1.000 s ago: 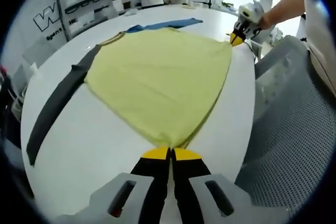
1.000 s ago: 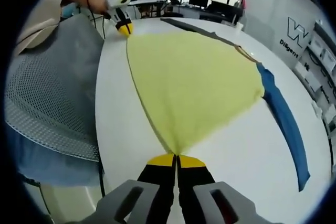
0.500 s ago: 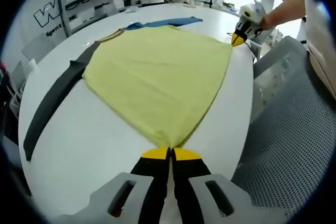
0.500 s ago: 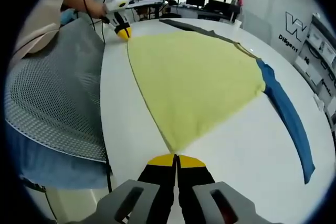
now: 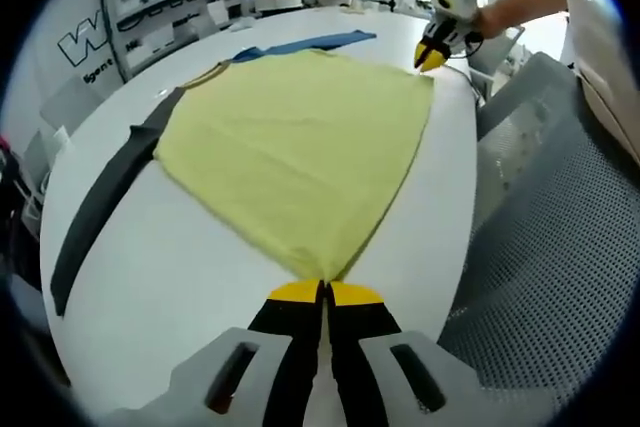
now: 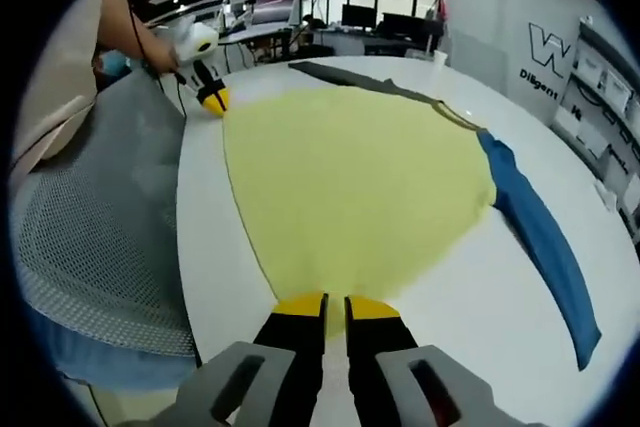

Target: Fold the garment on the visible template until the final outline fits inside the template.

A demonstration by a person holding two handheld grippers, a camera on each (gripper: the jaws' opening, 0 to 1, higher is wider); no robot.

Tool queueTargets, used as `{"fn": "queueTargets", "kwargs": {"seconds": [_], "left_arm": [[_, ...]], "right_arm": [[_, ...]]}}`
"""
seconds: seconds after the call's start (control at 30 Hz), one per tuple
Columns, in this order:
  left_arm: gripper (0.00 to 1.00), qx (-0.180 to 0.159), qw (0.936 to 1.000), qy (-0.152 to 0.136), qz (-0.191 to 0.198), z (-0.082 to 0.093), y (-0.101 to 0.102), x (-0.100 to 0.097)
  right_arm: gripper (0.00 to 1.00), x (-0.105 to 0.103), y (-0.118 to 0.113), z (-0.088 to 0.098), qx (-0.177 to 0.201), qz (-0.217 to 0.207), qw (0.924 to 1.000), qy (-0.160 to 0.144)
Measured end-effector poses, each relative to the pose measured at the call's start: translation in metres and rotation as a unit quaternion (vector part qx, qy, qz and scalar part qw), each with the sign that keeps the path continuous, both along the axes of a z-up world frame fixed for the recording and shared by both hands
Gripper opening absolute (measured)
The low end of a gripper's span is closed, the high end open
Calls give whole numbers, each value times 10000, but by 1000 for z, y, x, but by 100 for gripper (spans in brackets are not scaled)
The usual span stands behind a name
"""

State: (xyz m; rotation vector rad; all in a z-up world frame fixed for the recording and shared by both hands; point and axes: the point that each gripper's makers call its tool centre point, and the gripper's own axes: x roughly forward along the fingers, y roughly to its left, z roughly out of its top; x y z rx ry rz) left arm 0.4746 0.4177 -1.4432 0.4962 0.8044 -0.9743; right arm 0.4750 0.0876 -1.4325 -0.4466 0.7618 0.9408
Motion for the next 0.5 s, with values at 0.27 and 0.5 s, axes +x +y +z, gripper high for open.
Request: {"fn": "queueTargets", "kwargs": {"seconds": [0.27, 0.5], "left_arm": [[13, -79, 9999, 70, 80, 0, 3, -3], [14, -101, 9998, 197, 31, 0, 4, -7]], "right_arm": [[7, -8, 4, -15, -72, 97, 9997, 200], [7, -11, 3, -15, -10, 81, 9997, 223]]}}
